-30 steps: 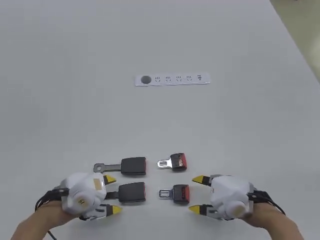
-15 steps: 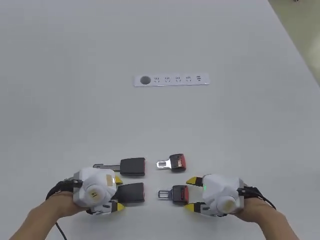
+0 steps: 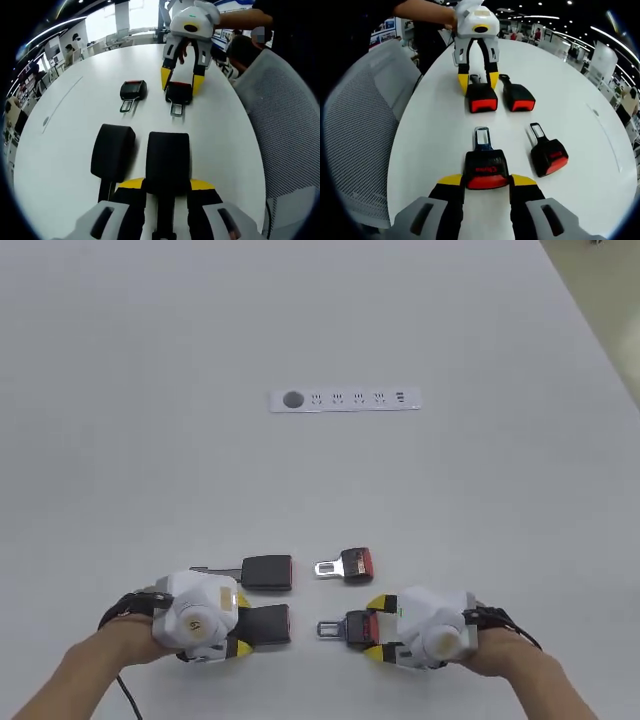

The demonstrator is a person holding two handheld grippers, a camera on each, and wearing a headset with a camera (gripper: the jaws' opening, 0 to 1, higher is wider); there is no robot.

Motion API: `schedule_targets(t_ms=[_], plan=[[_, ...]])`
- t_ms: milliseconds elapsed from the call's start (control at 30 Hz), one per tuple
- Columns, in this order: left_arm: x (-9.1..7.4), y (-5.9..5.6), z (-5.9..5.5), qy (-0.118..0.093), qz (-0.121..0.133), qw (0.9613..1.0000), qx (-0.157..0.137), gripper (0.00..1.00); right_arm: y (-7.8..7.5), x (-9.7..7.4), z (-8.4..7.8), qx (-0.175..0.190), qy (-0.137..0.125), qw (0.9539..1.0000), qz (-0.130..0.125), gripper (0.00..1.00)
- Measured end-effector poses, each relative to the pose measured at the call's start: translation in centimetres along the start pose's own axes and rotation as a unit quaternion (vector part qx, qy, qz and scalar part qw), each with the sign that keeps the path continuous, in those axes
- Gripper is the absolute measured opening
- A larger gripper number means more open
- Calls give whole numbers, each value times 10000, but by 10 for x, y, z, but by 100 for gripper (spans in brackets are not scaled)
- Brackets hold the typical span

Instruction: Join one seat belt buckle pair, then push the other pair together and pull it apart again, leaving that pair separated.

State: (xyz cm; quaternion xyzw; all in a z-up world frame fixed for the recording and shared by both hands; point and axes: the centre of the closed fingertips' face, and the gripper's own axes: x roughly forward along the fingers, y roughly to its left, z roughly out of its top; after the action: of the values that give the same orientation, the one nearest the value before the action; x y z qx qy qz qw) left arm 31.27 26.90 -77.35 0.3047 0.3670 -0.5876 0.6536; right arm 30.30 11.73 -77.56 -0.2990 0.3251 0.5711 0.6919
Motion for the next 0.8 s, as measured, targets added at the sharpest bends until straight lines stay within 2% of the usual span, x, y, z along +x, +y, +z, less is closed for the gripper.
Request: schedule_targets(t_ms=[167,800], plan=[[1,0,-1,-19,8,10000,76,33,0,0,0,-35,-9,10000,27,32],[1,1,0,23,-18,10000,51,32,1,0,6,-193,67,9996,169,30]])
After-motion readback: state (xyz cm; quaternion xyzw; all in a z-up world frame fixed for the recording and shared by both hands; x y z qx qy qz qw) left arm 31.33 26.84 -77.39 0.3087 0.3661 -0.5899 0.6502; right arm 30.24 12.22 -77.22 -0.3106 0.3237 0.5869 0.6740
